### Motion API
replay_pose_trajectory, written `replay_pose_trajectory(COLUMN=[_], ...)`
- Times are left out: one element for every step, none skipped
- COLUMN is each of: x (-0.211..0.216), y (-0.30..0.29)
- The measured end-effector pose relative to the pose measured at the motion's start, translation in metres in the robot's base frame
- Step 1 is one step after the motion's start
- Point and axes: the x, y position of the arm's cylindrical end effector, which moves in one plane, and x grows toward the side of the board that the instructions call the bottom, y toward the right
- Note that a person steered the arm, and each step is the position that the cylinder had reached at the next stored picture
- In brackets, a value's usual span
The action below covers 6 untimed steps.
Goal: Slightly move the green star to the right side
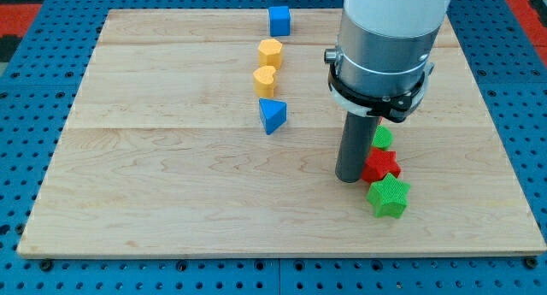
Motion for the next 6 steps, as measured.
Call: replay_pose_trajectory(x=[0.008, 0.018, 0.048, 0.075, 0.078, 0.094], y=[-0.012, -0.021, -0.003, 0.039, 0.034, 0.029])
